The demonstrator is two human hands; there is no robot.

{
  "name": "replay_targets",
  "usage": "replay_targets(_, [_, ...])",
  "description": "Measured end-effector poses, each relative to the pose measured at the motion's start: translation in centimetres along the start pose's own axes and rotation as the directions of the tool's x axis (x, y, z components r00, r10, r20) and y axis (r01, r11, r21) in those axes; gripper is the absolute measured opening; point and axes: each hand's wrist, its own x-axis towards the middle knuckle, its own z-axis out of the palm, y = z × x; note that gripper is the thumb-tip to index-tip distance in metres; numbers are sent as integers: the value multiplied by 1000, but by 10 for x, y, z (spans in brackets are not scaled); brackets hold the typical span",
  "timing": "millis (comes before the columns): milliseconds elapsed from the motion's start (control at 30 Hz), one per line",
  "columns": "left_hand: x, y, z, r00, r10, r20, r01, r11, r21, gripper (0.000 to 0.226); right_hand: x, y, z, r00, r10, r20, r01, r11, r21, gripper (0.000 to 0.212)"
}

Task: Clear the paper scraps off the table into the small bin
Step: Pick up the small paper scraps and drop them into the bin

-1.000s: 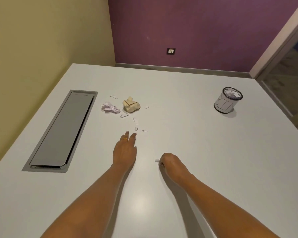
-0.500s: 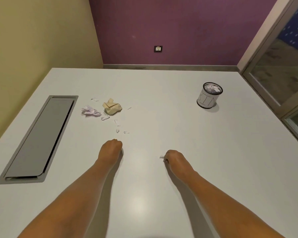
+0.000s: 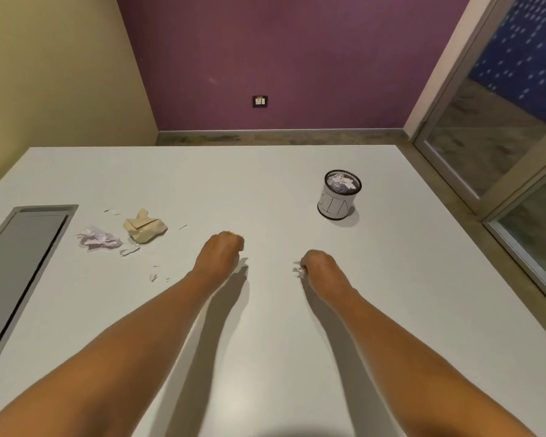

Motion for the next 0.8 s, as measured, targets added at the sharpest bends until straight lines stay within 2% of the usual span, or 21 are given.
replay_targets(133, [58, 53, -14, 993, 87, -84, -96, 989, -111, 29, 38, 19, -31, 995, -11, -102, 15, 999, 44, 17])
replay_targets(233, [95, 86, -20, 981, 152, -123, -167, 979, -120, 30, 66, 32, -54, 977, -48, -207, 72, 991, 110, 20])
replay_targets(333, [132, 112, -24, 982, 133, -136, -155, 973, -170, 30, 90, 43, -77, 926, 44, -374, 68, 957, 282, 30])
replay_targets(400, [151, 124, -22, 982, 131, -138, -156, 970, -185, 30, 106, 48, -92, 906, 59, -420, 58, 963, 262, 31])
replay_targets(533, [176, 144, -10, 986, 129, -110, -150, 967, -205, 31, 129, 56, -111, 918, 13, -396, -10, 1000, 8, 18])
replay_targets(667, [188, 155, 4, 987, 139, -78, -152, 969, -194, 32, 142, 61, -114, 930, -43, -365, 4, 994, -107, 17])
replay_targets(800, [196, 159, 13, 988, 149, -39, -154, 972, -177, 33, 149, 68, -113, 968, -4, -250, -16, 997, -78, 13])
